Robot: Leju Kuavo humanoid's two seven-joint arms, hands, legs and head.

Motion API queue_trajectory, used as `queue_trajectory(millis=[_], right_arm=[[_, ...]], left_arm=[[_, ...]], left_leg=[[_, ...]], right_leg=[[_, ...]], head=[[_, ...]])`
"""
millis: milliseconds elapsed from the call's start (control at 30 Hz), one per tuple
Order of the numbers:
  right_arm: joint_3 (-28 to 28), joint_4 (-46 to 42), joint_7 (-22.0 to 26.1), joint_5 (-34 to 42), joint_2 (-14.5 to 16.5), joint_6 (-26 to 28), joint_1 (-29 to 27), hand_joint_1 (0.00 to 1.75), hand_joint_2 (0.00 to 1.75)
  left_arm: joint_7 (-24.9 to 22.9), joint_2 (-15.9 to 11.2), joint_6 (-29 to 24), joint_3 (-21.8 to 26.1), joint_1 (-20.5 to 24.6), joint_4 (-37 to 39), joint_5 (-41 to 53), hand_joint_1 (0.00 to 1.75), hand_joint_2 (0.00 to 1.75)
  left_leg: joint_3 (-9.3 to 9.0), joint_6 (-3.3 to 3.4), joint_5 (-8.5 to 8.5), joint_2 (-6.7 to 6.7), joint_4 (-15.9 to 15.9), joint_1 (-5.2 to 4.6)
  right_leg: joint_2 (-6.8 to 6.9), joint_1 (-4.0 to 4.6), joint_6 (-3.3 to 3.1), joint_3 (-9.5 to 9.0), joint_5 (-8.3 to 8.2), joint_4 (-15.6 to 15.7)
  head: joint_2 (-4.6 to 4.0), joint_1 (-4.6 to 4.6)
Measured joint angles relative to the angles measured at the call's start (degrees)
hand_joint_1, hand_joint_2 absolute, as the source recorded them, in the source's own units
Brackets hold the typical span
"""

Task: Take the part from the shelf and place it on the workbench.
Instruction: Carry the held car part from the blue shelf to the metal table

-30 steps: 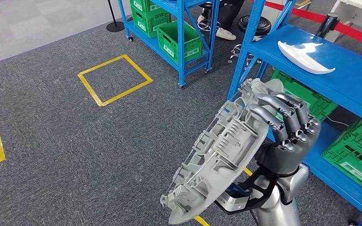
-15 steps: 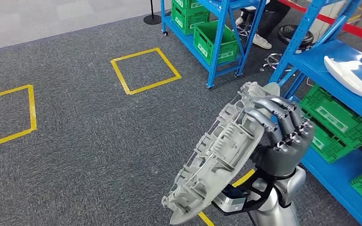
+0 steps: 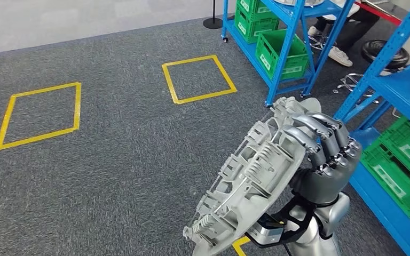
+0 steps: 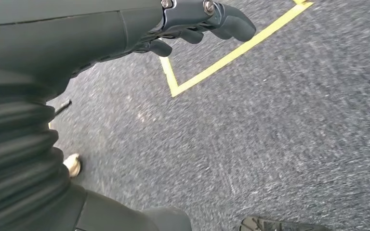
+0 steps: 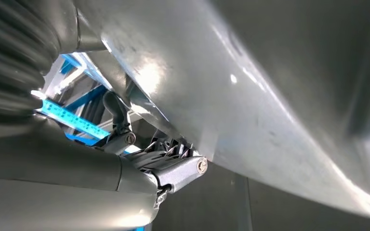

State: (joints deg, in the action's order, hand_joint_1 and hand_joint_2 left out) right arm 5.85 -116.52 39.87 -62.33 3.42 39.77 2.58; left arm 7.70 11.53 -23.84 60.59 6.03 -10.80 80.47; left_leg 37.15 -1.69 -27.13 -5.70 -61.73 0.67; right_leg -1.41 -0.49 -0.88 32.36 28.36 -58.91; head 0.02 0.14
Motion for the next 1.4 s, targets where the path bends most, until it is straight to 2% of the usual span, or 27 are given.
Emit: queue_trajectory(millis=[67,133,167,233,267,333,367,433,467,500,567,633,667,700,733,800,867,933,967,1033,1100,1167,1200,1233,1300,1367,1400], right_arm=[[0.0,0.1,0.0,-0.5,0.0,0.0,0.2,1.75,1.75],[0.0,0.2,0.1,-1.2,0.0,0.0,0.3,1.75,1.75],[0.0,0.2,0.1,-1.4,0.0,0.0,0.4,1.75,1.75],[0.0,0.3,0.0,-1.5,0.0,0.0,0.4,1.75,1.75],[0.0,0.3,0.0,-1.6,0.0,0.0,0.4,1.75,1.75],[0.0,0.3,0.0,-1.6,0.0,0.0,0.4,1.75,1.75],[0.0,0.3,-0.1,-1.8,0.0,0.0,0.4,1.75,1.75],[0.0,0.3,-0.2,-2.4,0.1,0.0,0.5,1.75,1.75],[0.0,0.4,-0.1,-2.8,0.1,0.0,0.5,1.75,1.75],[0.0,0.5,-0.1,-3.2,0.1,0.0,0.5,1.75,1.75],[0.1,0.9,0.0,-3.9,0.1,0.0,0.3,1.75,1.75],[0.1,1.3,-0.1,-4.1,0.1,0.0,-0.2,1.75,1.75],[0.2,1.4,0.0,-4.2,0.1,0.0,-0.4,1.75,1.75],[0.2,1.5,0.0,-4.2,0.1,0.0,-0.5,1.75,1.75],[0.2,1.6,0.0,-4.2,0.1,0.0,-0.5,1.75,1.75],[0.2,1.6,0.0,-4.2,0.1,0.0,-0.6,1.75,1.75],[0.2,1.6,0.0,-4.5,0.1,0.0,-0.7,1.75,1.75],[0.2,1.6,0.0,-4.9,0.2,0.0,-0.7,1.75,1.75],[0.2,1.6,0.0,-5.1,0.2,0.0,-0.6,1.75,1.75],[0.2,1.6,0.0,-5.5,0.4,0.0,-0.6,1.75,1.75],[0.3,1.6,0.0,-5.8,0.5,0.0,-1.1,1.75,1.75],[0.4,1.6,0.0,-6.1,0.5,0.0,-1.8,1.75,1.75],[0.4,1.6,0.0,-6.3,0.5,0.0,-2.1,1.75,1.75],[0.5,1.6,0.0,-6.5,0.6,0.0,-2.4,1.75,1.75],[0.9,1.4,0.0,-6.6,0.8,0.0,-2.7,1.75,1.75],[1.2,1.2,0.0,-6.5,0.9,0.0,-2.8,1.75,1.75],[1.3,1.1,0.0,-6.4,0.9,0.0,-2.8,1.75,1.75]], left_arm=[[-0.8,0.0,0.2,0.2,0.1,0.0,-0.1,0.0,1.75],[-1.9,0.0,0.6,0.4,0.1,0.0,-0.1,0.0,1.75],[-2.3,0.0,0.8,0.5,0.0,0.0,-0.1,0.0,1.75],[-2.9,-0.1,1.3,0.7,-0.3,0.0,-0.1,0.0,1.75],[-3.1,-0.1,1.5,0.7,-0.3,0.0,-0.1,0.0,1.75],[-3.3,-0.1,1.9,0.9,-0.2,0.0,-0.1,0.0,1.75],[-3.3,-0.1,2.1,1.0,-0.2,0.0,0.1,0.0,1.75],[-3.4,-0.1,2.5,1.0,-0.3,0.0,0.7,0.0,1.75],[-3.5,-0.1,2.5,1.1,-0.4,0.0,1.0,0.0,1.75],[-3.5,-0.1,2.5,1.1,-0.4,0.0,1.2,0.0,1.75],[-3.5,-0.1,2.6,1.1,-0.3,0.0,1.6,0.0,1.75],[-3.4,-0.1,2.7,1.1,-0.2,0.0,1.8,0.0,1.75],[-3.4,-0.1,2.8,1.1,-0.3,0.0,1.9,0.0,1.75],[-3.4,-0.1,2.9,1.1,-0.4,0.0,1.9,0.0,1.75],[-3.4,-0.1,2.9,1.1,-0.4,0.0,1.9,0.0,1.75],[-3.3,-0.1,3.0,1.1,-0.5,0.0,2.3,0.0,1.75],[-3.1,0.0,3.1,1.0,-0.5,0.0,3.1,0.0,1.75],[-3.0,0.0,3.3,0.9,-0.7,0.0,3.7,0.0,1.75],[-3.2,0.0,3.3,0.9,-0.8,0.0,3.8,0.0,1.75],[-4.0,0.0,3.6,0.9,-0.9,0.0,4.2,0.0,1.75],[-5.2,0.0,4.4,0.7,-0.9,0.0,4.9,0.0,1.75],[-6.2,0.0,5.2,0.4,-1.0,0.0,5.5,0.0,1.75],[-6.6,0.0,5.7,0.2,-1.1,0.1,5.5,0.0,1.75],[-7.0,0.0,6.3,0.1,-1.1,0.1,5.5,0.0,1.75],[-7.9,0.0,8.4,0.0,-1.1,0.0,5.4,0.0,1.75],[-8.7,0.1,10.4,0.0,-1.0,0.0,5.4,0.0,1.75],[-8.8,0.1,10.9,-0.1,-1.0,0.0,5.5,0.0,1.75]], left_leg=[[2.65,-0.31,-3.71,3.62,-5.9,-0.18],[5.32,-0.66,-6.64,4.9,-12.2,-0.1],[5.47,-0.77,-6.64,5.12,-13.1,-0.04],[2.67,-0.9,-4.06,6.08,-8.8,0.07],[0.46,-0.85,-2.63,7.54,-4.9,0.04],[-2.49,-0.17,-0.91,9.58,0.5,-0.1],[-2.81,0.3,-0.79,9.86,1.3,-0.25],[-2.61,1.21,-0.51,8.41,1.4,-0.35],[-2.6,1.59,-0.35,7.74,1.5,-0.31],[-2.62,1.95,-0.17,7.05,1.7,-0.2],[-2.54,2.46,0.09,5.67,1.9,-0.05],[-2.35,2.7,0.2,4.04,1.8,-0.08],[-2.29,2.7,0.23,3.18,1.7,-0.1],[-2.27,2.67,0.27,2.32,1.6,-0.11],[-2.27,2.6,0.31,1.48,1.6,-0.1],[-2.15,2.28,0.42,0.0,1.4,-0.06],[-1.78,1.53,0.7,-1.27,1.4,0.09],[-1.4,0.55,1.13,-2.45,1.8,0.29],[-1.18,0.25,1.12,-2.11,1.7,0.3],[0.33,-0.03,-0.63,0.85,-0.9,0.01],[3.46,-0.13,-4.43,4.24,-7.7,-0.15],[5.77,-0.38,-6.57,5.11,-13.5,-0.11],[5.43,-0.47,-6.07,5.33,-13.4,-0.08],[3.94,-0.52,-4.69,5.72,-11.1,-0.06],[-0.67,-0.39,-1.69,7.89,-3.2,-0.2],[-3.15,0.38,-0.59,9.24,1.3,-0.33],[-3.16,0.84,-0.71,9.03,1.6,-0.45]], right_leg=[[1.67,0.14,-0.59,-0.03,-0.12,0.3],[3.45,0.3,-0.79,0.05,-0.07,0.3],[4.28,0.31,-0.78,0.06,-0.04,0.2],[5.84,0.29,-0.58,0.03,0.1,0.1],[6.55,0.38,-0.34,0.01,0.28,-0.1],[7.76,0.64,0.29,0.0,0.68,-0.5],[8.32,0.79,0.6,-0.01,0.8,-0.7],[9.25,0.69,1.25,-0.19,0.93,-0.7],[8.71,0.52,1.62,-0.2,1.29,-1.0],[7.43,0.31,1.95,0.16,2.15,-2.1],[3.8,-0.04,2.35,2.58,5.21,-7.5],[2.12,-0.12,2.45,5.98,7.75,-14.1],[1.85,-0.12,2.42,6.8,7.69,-15.5],[1.67,-0.13,2.32,6.6,6.58,-14.8],[1.32,-0.15,2.17,5.38,4.68,-12.2],[-1.01,-0.25,1.83,1.99,1.5,-4.8],[-2.71,-0.13,1.65,0.38,0.66,-1.0],[-1.93,0.06,1.23,0.31,0.48,-0.6],[-1.25,0.02,0.83,0.2,0.26,-0.3],[0.31,-0.14,0.02,0.0,-0.15,0.4],[2.05,0.02,-0.35,-0.04,-0.2,0.5],[3.84,0.13,-0.44,-0.02,-0.13,0.5],[4.67,0.14,-0.43,-0.02,-0.1,0.5],[5.42,0.12,-0.35,-0.05,-0.05,0.4],[6.71,0.23,0.04,-0.13,0.21,0.2],[7.6,0.57,0.61,-0.14,0.51,-0.2],[8.01,0.73,0.86,-0.17,0.58,-0.2]], head=[[0.0,-0.21],[0.0,-0.27],[0.0,-0.28],[0.0,-0.28],[0.0,-0.3],[0.0,-0.13],[0.0,-0.01],[0.0,0.19],[0.0,0.19],[0.0,0.23],[0.0,0.36],[0.0,0.44],[0.0,0.44],[0.0,0.44],[0.0,0.44],[0.0,0.42],[0.0,0.41],[0.0,0.42],[0.0,0.41],[0.0,0.22],[0.0,0.03],[0.0,0.04],[0.0,0.04],[0.0,0.04],[0.0,0.02],[0.0,0.12],[0.0,0.17]])
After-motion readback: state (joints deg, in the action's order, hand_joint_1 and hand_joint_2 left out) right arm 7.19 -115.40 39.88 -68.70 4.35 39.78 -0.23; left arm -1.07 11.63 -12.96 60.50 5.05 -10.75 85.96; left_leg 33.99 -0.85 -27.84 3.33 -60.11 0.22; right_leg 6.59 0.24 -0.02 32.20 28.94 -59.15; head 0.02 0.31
